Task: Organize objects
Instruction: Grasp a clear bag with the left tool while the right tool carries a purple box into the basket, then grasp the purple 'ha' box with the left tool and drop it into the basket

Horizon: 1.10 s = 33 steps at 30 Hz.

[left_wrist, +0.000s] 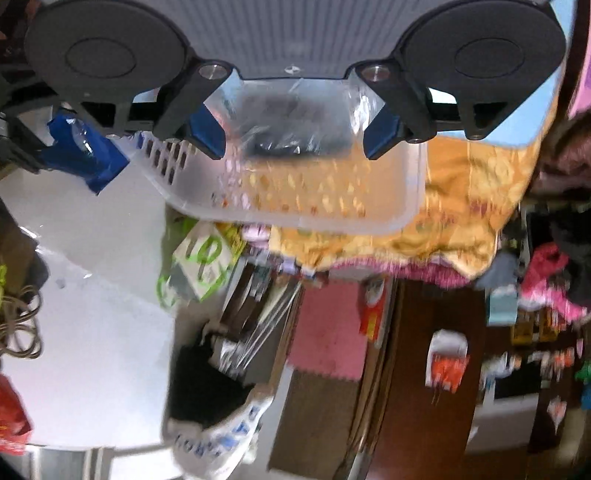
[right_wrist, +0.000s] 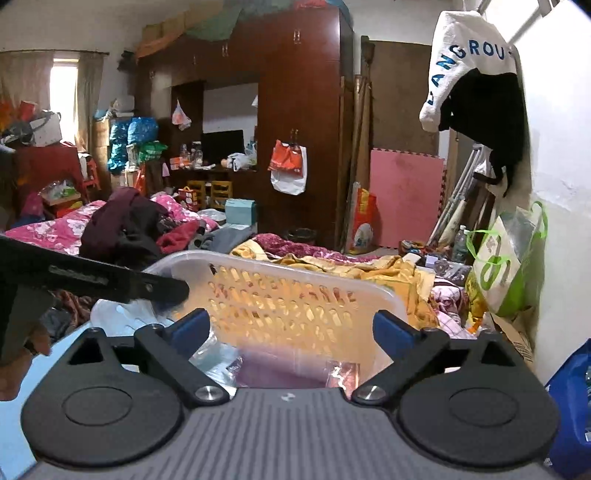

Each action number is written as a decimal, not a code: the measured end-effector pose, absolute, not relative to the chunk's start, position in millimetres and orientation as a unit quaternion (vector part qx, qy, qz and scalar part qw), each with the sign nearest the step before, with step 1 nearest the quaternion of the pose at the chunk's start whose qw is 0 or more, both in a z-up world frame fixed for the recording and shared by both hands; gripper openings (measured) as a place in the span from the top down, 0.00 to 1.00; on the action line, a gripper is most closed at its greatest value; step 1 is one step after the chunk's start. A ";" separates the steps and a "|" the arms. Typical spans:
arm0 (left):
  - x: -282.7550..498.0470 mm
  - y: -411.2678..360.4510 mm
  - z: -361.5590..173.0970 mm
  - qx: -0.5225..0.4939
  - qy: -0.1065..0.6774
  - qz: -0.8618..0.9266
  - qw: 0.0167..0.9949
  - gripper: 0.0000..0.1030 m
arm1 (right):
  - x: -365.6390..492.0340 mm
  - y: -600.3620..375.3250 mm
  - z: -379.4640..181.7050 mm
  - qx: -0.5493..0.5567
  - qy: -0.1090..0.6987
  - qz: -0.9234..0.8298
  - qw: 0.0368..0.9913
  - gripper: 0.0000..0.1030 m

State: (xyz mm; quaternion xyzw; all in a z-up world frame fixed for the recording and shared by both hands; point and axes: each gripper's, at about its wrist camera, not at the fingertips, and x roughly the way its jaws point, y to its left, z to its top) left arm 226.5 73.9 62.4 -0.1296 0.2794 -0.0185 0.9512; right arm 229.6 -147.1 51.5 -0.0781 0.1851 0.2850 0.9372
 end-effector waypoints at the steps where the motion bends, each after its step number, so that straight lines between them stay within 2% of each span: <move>1: 224.3 72.5 60.7 -0.124 0.277 -0.028 0.952 0.18 | 223.8 -147.9 51.6 -0.081 0.182 0.287 0.937 0.05; 5: 195.1 66.1 65.8 -0.088 0.248 -0.033 0.964 0.18 | 200.9 -161.0 59.8 -0.075 0.167 0.293 0.939 0.03; 8: 142.5 70.9 57.9 -0.069 0.207 -0.047 0.975 0.18 | 170.4 -181.0 53.0 -0.078 0.151 0.305 0.937 0.00; 10: 95.0 79.4 33.8 -0.071 0.178 -0.035 0.981 0.13 | 145.6 -205.8 34.0 -0.063 0.137 0.313 0.938 0.00; 15: 33.0 103.1 -31.0 -0.106 0.200 -0.031 0.974 0.12 | 113.7 -242.0 -40.1 -0.028 0.187 0.320 0.928 0.00; 20: 36.3 108.9 -44.8 -0.093 0.224 -0.017 0.970 0.12 | 131.6 -245.4 -53.5 -0.010 0.216 0.314 0.925 0.02; 27: 45.2 96.9 -48.2 -0.082 0.235 -0.019 0.968 0.12 | 122.2 -230.5 -32.6 0.025 0.182 0.381 0.906 0.03; 30: 45.7 87.9 -51.6 -0.063 0.244 -0.017 0.968 0.12 | 126.6 -207.9 -31.3 -0.001 0.190 0.370 0.910 0.03; 33: 50.4 79.5 -52.0 -0.037 0.258 -0.003 0.965 0.12 | 137.2 -197.1 -39.0 -0.006 0.210 0.372 0.904 0.18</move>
